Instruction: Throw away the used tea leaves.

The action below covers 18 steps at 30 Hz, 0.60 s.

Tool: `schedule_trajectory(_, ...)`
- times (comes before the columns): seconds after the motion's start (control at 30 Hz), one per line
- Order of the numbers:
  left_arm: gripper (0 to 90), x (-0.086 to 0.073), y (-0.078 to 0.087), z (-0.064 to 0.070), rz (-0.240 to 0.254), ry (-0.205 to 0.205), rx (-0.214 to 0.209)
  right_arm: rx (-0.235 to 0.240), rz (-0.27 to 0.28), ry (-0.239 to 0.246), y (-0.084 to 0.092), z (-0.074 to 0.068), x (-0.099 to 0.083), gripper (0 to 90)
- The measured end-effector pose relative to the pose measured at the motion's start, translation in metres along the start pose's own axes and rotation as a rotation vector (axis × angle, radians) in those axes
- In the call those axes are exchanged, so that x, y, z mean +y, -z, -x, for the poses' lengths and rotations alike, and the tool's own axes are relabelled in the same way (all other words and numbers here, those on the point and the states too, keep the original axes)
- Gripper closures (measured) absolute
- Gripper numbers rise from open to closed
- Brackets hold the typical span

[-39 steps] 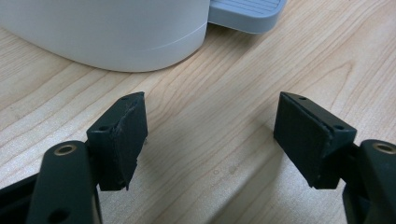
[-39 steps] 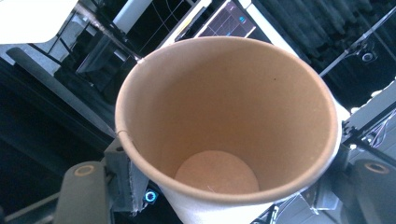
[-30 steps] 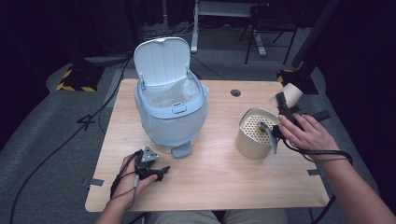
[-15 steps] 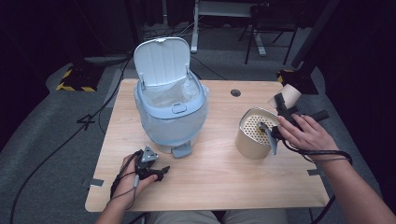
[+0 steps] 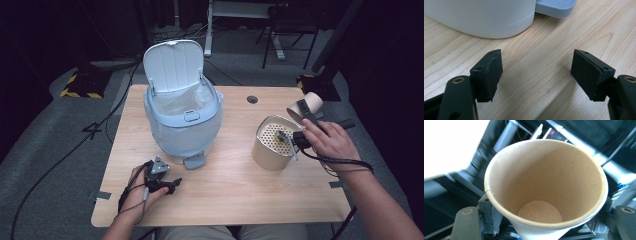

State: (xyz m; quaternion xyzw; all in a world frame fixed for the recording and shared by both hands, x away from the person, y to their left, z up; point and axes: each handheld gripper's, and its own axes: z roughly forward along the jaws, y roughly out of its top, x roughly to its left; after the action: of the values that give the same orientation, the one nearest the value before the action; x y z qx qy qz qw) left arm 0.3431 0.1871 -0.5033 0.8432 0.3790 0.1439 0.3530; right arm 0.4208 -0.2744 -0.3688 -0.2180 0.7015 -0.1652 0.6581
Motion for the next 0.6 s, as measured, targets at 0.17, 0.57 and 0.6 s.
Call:
schedule_trajectory(0.17,26.2,0.000,0.000,0.000,-0.003,-0.002,-0.001,0.163,0.137,-0.593,-0.008,0.015,-0.027,28.8)
schedule_trajectory(0.57,25.9,0.000,0.000,0.000,-0.003,-0.002,-0.002,0.418,0.340,-1.420,-0.020,0.013,-0.063,28.4)
schedule_trajectory(0.6,25.9,0.000,0.000,0.000,-0.003,-0.003,-0.003,0.430,0.352,-1.446,-0.020,0.012,-0.065,28.3)
